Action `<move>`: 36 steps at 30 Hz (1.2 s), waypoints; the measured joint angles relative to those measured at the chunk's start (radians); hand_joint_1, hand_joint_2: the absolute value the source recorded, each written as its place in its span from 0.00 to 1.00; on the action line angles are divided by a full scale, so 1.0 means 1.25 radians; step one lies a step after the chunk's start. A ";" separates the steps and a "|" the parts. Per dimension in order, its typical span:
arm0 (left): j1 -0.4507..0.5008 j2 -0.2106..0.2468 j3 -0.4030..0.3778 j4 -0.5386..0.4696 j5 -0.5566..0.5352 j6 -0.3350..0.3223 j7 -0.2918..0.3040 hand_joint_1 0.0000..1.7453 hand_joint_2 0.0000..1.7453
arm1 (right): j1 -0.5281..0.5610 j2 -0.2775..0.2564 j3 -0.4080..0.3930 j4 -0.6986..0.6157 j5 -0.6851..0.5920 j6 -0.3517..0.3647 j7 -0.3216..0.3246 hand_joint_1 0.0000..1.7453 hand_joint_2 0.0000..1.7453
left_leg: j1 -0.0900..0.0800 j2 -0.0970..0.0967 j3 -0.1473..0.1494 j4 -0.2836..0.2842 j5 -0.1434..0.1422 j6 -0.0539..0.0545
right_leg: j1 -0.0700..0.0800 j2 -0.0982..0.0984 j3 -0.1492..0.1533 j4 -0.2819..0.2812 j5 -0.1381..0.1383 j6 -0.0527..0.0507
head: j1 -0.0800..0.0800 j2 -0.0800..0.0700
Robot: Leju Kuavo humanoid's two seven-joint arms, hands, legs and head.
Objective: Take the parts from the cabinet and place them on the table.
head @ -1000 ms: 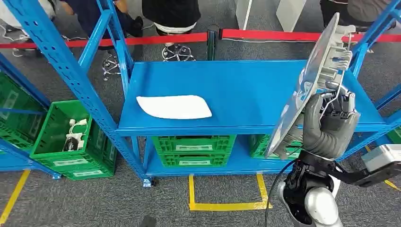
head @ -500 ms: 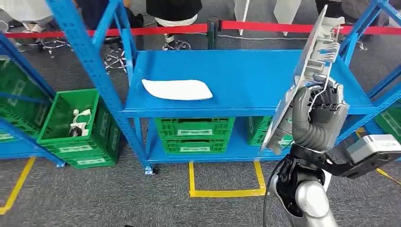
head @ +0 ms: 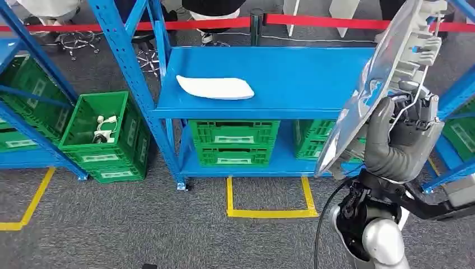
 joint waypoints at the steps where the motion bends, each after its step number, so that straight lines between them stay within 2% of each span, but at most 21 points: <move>1: 0.000 0.002 0.000 0.001 0.002 0.001 -0.004 0.00 1.00 | -0.002 0.002 0.002 0.000 -0.003 0.000 -0.003 0.94 1.00 | 0.003 -0.005 -0.008 0.015 -0.037 -0.006 | 0.000 -0.005 -0.008 0.000 0.010 -0.004 | -0.004 0.000; 4: 0.000 0.003 0.002 0.003 0.006 0.002 -0.013 0.00 1.00 | -0.004 0.003 0.005 0.000 -0.006 0.000 -0.013 0.94 1.00 | 0.010 -0.015 -0.044 0.170 -0.183 -0.019 | 0.000 -0.007 -0.044 0.001 0.038 -0.010 | -0.020 0.000; 5: 0.000 0.003 0.002 0.003 0.006 0.002 -0.015 0.00 1.00 | -0.003 0.004 0.005 0.000 -0.008 0.000 -0.020 0.94 1.00 | 0.011 -0.015 -0.051 0.223 -0.196 -0.023 | 0.000 -0.008 -0.060 0.004 0.049 -0.009 | -0.023 0.000; 6: 0.000 0.003 0.003 0.003 0.006 0.002 -0.016 0.00 1.00 | -0.002 0.005 0.006 0.000 -0.011 0.000 -0.024 0.94 1.00 | 0.013 -0.015 -0.047 0.254 -0.175 -0.026 | -0.001 -0.009 -0.079 0.010 0.059 -0.007 | -0.025 0.000; 7: 0.000 0.004 0.005 0.003 0.006 0.002 -0.015 0.00 1.00 | 0.001 0.006 0.006 0.000 -0.013 0.000 -0.026 0.94 1.00 | 0.015 -0.014 -0.031 0.251 -0.140 -0.028 | -0.002 -0.010 -0.096 0.017 0.066 -0.005 | -0.026 0.000; 9: -0.001 0.007 0.005 0.004 0.005 0.004 -0.012 0.00 1.00 | 0.007 0.006 0.008 0.000 -0.014 0.000 -0.031 0.94 1.00 | 0.019 -0.013 0.046 0.165 -0.090 -0.030 | -0.004 -0.012 -0.128 0.036 0.076 0.001 | -0.031 0.000; 11: -0.002 0.008 0.005 0.004 0.004 0.006 -0.009 0.00 1.00 | 0.009 0.008 0.010 -0.003 -0.014 0.000 -0.034 0.94 1.00 | 0.017 -0.013 0.155 0.013 -0.134 -0.027 | -0.001 -0.012 -0.150 0.061 0.080 0.008 | -0.046 0.000; 12: -0.003 0.008 0.005 0.004 0.003 0.007 -0.009 0.00 1.00 | 0.010 0.008 0.012 -0.007 -0.013 0.000 -0.035 0.94 1.00 | 0.016 -0.015 0.164 -0.008 -0.152 -0.016 | -0.002 -0.015 -0.153 0.064 0.085 0.014 | -0.042 0.000; 14: -0.002 0.009 0.005 0.004 0.004 0.008 -0.009 0.00 1.00 | 0.009 0.008 0.015 -0.009 -0.013 0.000 -0.038 0.94 1.00 | 0.012 -0.016 0.153 -0.007 -0.148 -0.009 | -0.003 -0.016 -0.159 0.063 0.100 0.022 | -0.043 0.000; 15: 0.000 0.009 0.005 0.004 0.004 0.009 -0.008 0.00 1.00 | 0.012 0.008 0.017 -0.010 -0.012 0.000 -0.038 0.94 1.00 | 0.016 -0.015 0.146 -0.012 -0.138 0.003 | -0.003 -0.014 -0.165 0.062 0.105 0.026 | -0.042 0.000; 17: -0.002 0.011 0.006 0.005 0.006 0.011 -0.009 0.00 1.00 | 0.020 0.008 0.022 -0.012 -0.011 0.000 -0.041 0.94 1.00 | 0.018 -0.014 0.126 -0.012 -0.118 0.020 | -0.007 -0.007 -0.182 0.106 0.023 0.039 | -0.037 0.000; 19: -0.001 0.012 0.006 0.005 0.006 0.011 -0.012 0.00 1.00 | 0.025 0.008 0.027 -0.012 -0.014 0.000 -0.050 0.94 1.00 | 0.017 -0.015 0.104 -0.011 -0.099 0.023 | -0.010 -0.005 -0.202 0.220 -0.066 0.046 | -0.029 0.000; 20: -0.001 0.012 0.006 0.005 0.006 0.011 -0.013 0.00 1.00 | 0.028 0.008 0.029 -0.012 -0.016 0.000 -0.052 0.94 1.00 | 0.016 -0.015 0.091 -0.010 -0.090 0.023 | -0.010 -0.005 -0.206 0.272 -0.085 0.047 | -0.026 0.000; 22: -0.001 0.013 0.006 0.006 0.007 0.012 -0.015 0.00 1.00 | 0.030 0.007 0.034 -0.012 -0.020 0.000 -0.053 0.94 1.00 | 0.016 -0.014 0.064 -0.006 -0.071 0.020 | -0.010 -0.005 -0.188 0.301 -0.052 0.046 | -0.018 0.000; 24: -0.001 0.014 0.005 0.007 0.007 0.012 -0.017 0.00 1.00 | 0.031 0.007 0.039 -0.012 -0.021 0.000 -0.053 0.94 1.00 | 0.016 -0.013 0.040 -0.004 -0.054 0.016 | -0.010 -0.003 -0.116 0.210 0.008 0.040 | -0.013 0.000; 26: -0.001 0.014 0.006 0.007 0.007 0.012 -0.020 0.00 1.00 | 0.030 0.007 0.042 -0.015 -0.021 0.000 -0.053 0.94 1.00 | 0.010 -0.013 0.028 -0.003 -0.040 0.009 | -0.006 0.002 -0.006 0.061 -0.001 0.031 | -0.012 0.000; 27: -0.001 0.014 0.005 0.007 0.007 0.012 -0.021 0.00 1.00 | 0.029 0.007 0.044 -0.017 -0.020 0.000 -0.053 0.94 1.00 | 0.009 -0.011 0.024 -0.001 -0.030 0.005 | -0.007 0.003 0.022 0.004 -0.015 0.024 | -0.011 0.000; 30: 0.002 0.015 0.005 0.008 0.006 0.012 -0.023 0.00 1.00 | 0.032 0.008 0.048 -0.019 -0.018 0.000 -0.053 0.94 1.00 | 0.009 -0.007 0.008 -0.006 -0.002 -0.010 | -0.003 0.002 -0.003 0.005 -0.002 0.013 | -0.020 0.000; 32: 0.001 0.015 0.005 0.009 0.005 0.010 -0.020 0.00 1.00 | 0.034 0.008 0.049 -0.019 -0.013 0.000 -0.050 0.94 1.00 | 0.012 -0.008 -0.012 0.028 -0.067 -0.015 | -0.008 -0.005 -0.021 0.005 0.015 -0.001 | -0.026 0.000; 34: 0.001 0.014 0.005 0.009 0.003 0.009 -0.019 0.00 1.00 | 0.036 0.006 0.049 -0.020 -0.009 0.000 -0.050 0.94 1.00 | 0.014 -0.012 -0.044 0.142 -0.165 -0.020 | -0.006 -0.007 -0.046 0.011 0.032 -0.007 | -0.037 0.000; 36: 0.001 0.014 0.005 0.009 0.001 0.008 -0.019 0.00 1.00 | 0.038 0.006 0.049 -0.020 -0.006 0.000 -0.047 0.94 1.00 | 0.015 -0.014 -0.059 0.246 -0.193 -0.023 | -0.002 -0.008 -0.076 0.021 0.047 -0.009 | -0.044 0.000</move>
